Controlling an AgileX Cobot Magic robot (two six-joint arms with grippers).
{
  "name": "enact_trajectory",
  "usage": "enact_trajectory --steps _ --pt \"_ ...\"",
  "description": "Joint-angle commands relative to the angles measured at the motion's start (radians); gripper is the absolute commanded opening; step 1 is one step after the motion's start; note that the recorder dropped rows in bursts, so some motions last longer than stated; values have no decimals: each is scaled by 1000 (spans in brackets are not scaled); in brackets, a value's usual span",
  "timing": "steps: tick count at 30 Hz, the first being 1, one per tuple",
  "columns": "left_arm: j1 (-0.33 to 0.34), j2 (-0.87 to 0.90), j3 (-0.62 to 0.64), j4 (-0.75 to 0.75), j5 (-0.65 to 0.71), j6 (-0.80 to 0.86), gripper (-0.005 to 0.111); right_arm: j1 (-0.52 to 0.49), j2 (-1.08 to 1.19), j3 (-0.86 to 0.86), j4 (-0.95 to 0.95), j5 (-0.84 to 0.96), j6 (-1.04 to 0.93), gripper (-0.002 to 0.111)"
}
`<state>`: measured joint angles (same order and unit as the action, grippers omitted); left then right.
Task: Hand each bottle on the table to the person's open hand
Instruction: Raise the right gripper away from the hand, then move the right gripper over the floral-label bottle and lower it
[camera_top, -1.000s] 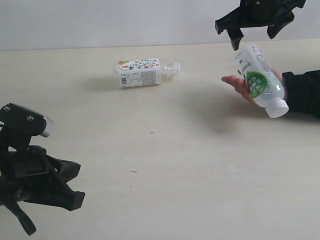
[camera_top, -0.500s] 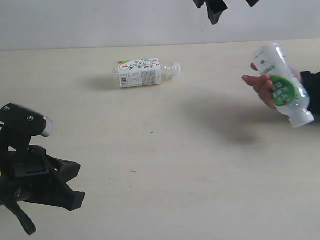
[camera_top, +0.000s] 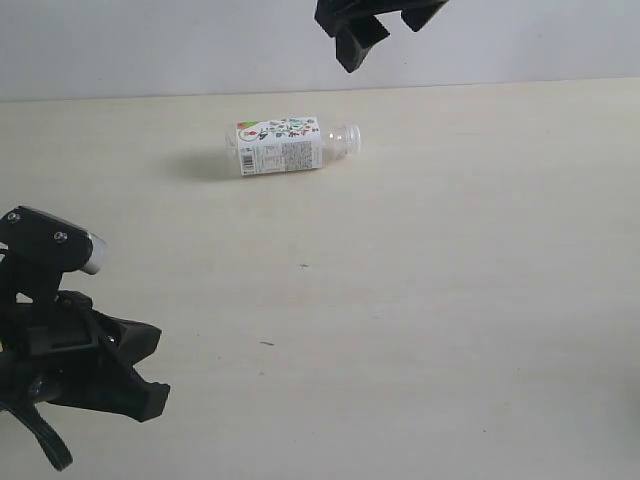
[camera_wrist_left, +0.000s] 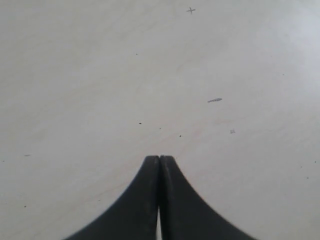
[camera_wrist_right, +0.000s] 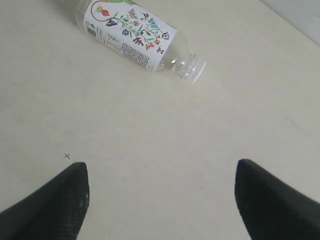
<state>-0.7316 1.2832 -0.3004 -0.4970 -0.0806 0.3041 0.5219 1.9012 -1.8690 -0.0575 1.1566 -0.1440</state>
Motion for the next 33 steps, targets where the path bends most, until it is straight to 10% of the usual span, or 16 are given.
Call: enact_trajectory --steps 1,18,25,33 --pt "2 -7 5 -2 -14 -1 1 1 -9 -2 6 -44 -13 76" --pt "2 -7 5 -2 -14 -1 1 1 -9 -2 85 -82 -57 73" --pt "2 -7 5 -2 -14 3 1 1 -9 -2 83 -78 -55 3" --pt "2 -7 5 -2 -14 3 1 1 -9 -2 87 -103 -150 1"
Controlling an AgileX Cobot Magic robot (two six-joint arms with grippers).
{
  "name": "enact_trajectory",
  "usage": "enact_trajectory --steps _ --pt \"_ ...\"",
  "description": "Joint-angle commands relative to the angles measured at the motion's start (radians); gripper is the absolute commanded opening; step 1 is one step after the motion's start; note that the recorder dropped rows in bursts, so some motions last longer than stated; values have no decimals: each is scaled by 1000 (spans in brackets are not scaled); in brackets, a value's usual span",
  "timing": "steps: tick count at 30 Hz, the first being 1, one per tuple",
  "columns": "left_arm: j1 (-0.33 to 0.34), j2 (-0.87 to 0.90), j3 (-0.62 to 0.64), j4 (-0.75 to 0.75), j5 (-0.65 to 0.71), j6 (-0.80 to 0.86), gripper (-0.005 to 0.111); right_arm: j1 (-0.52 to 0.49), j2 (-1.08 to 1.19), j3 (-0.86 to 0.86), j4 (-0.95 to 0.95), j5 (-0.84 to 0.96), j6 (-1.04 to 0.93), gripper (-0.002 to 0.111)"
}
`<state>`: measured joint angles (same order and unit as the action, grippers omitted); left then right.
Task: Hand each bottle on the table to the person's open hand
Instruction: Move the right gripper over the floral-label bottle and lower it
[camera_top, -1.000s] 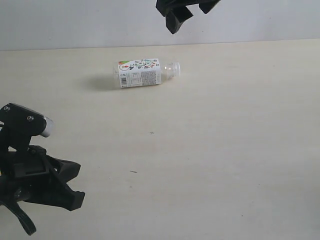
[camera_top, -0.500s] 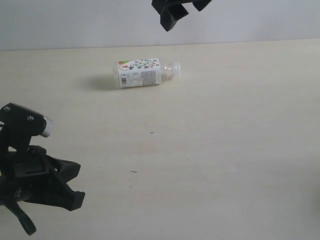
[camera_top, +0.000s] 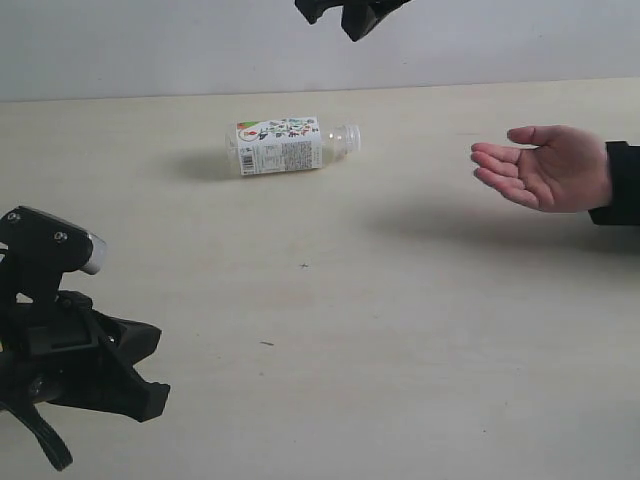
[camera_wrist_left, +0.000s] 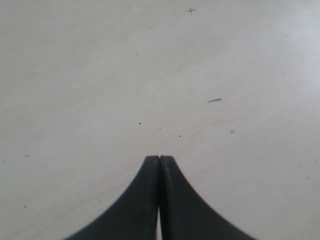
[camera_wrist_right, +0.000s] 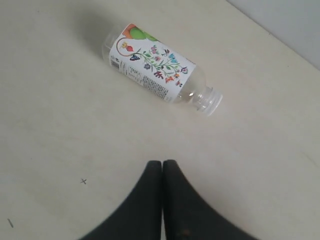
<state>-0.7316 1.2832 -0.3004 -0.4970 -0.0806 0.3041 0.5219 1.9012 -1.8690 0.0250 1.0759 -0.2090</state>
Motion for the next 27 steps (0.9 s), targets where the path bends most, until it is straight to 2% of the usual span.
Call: enact_trajectory --steps 1,9,15,19,23,26,27 --pt "2 -7 5 -2 -14 3 1 1 -7 -2 5 -29 -108 1" --pt "2 -7 5 -2 -14 3 1 1 47 -18 -51 -183 -201 0" --pt "2 -7 5 -2 -14 3 1 1 196 -212 -87 -142 -246 0" --pt "2 -7 5 -2 -14 3 1 1 320 -367 -53 -43 -463 0" --pt "2 -7 5 -2 -14 3 1 1 406 -428 -25 -19 -738 0" --pt "2 -7 5 -2 -14 3 1 1 445 -430 -25 -31 -867 7" --pt "2 -7 5 -2 -14 3 1 1 459 -430 -25 -36 -875 14"
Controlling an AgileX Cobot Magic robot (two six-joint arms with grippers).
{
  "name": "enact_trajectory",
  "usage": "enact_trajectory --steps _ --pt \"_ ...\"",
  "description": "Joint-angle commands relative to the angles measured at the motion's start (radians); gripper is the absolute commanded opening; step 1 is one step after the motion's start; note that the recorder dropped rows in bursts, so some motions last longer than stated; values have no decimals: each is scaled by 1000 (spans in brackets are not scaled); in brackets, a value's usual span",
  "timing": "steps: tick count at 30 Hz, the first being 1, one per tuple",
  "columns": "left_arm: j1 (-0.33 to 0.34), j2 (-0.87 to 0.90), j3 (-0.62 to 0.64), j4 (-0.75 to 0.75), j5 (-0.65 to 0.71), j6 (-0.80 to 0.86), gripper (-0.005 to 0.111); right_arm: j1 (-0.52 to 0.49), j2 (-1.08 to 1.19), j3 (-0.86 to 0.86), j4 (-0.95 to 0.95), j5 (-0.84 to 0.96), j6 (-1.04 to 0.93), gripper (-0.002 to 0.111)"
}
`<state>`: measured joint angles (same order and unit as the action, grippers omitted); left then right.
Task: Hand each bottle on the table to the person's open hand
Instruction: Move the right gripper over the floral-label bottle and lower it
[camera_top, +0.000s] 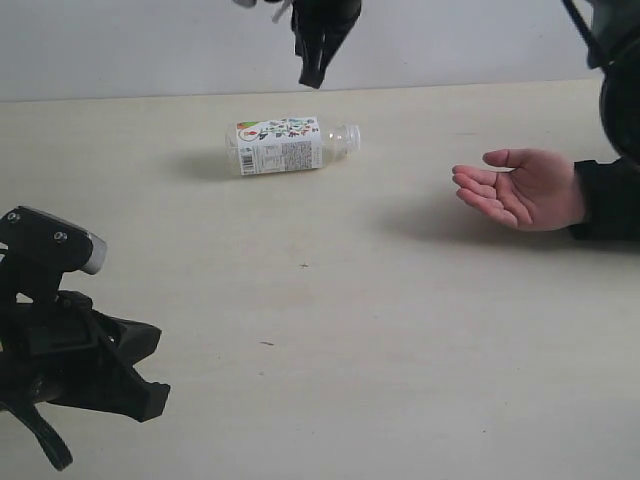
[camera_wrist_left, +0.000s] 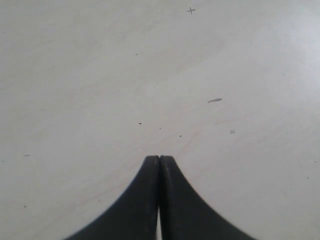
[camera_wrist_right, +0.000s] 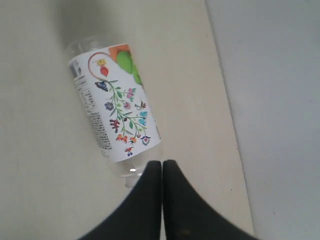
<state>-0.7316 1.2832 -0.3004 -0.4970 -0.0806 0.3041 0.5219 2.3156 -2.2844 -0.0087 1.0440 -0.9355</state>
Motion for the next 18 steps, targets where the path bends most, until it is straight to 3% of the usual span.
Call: enact_trajectory --steps 1,7,18 --pt "2 -7 5 -2 -14 3 1 1 58 -15 2 -10 -164 20" --pt "2 -7 5 -2 -14 3 1 1 119 -15 -60 -52 -180 58" --pt "2 -7 5 -2 -14 3 1 1 132 -15 -77 -29 -212 61"
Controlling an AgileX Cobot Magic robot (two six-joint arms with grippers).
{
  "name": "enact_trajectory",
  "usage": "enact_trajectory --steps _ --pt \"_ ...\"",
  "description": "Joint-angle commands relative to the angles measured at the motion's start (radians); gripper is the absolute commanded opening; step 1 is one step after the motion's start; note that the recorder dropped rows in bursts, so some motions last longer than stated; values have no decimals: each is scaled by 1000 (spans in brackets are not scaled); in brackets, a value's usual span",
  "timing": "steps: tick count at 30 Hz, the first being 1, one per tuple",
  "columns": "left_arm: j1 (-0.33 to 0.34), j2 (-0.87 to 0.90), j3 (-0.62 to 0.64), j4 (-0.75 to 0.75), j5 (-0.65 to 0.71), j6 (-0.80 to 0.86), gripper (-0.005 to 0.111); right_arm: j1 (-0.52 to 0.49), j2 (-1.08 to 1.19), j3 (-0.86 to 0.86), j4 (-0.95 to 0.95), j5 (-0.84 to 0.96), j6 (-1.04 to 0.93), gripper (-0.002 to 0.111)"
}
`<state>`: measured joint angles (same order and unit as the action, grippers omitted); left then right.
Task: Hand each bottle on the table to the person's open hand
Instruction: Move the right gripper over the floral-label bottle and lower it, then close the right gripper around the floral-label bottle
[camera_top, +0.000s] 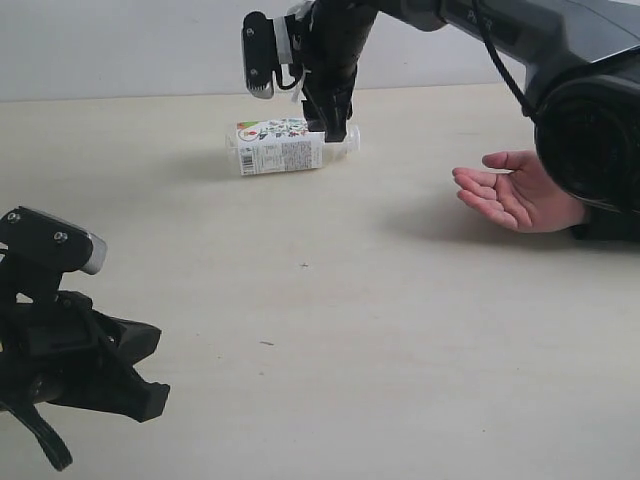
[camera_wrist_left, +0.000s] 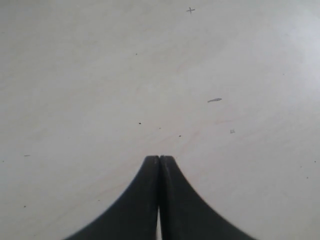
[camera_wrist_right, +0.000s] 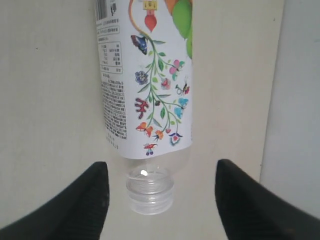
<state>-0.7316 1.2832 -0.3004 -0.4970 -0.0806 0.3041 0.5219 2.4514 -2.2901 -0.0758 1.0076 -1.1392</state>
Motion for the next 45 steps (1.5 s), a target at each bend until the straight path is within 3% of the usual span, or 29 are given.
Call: enact_trajectory --steps 1,15,24,30,39,45 --pt "2 -7 5 -2 -14 3 1 1 -4 -9 -10 10 -1 62" --pt "2 -7 5 -2 -14 3 1 1 -63 -9 -10 213 44 62" --pt "2 -7 5 -2 -14 3 1 7 -63 -9 177 214 21 62" --pt "2 -7 5 -2 -14 3 1 13 -63 -9 187 214 14 62" --pt "2 -7 5 -2 -14 3 1 -11 -63 -9 59 145 6 62" --pt "2 -7 5 -2 -14 3 1 -58 -58 -9 169 21 -54 81"
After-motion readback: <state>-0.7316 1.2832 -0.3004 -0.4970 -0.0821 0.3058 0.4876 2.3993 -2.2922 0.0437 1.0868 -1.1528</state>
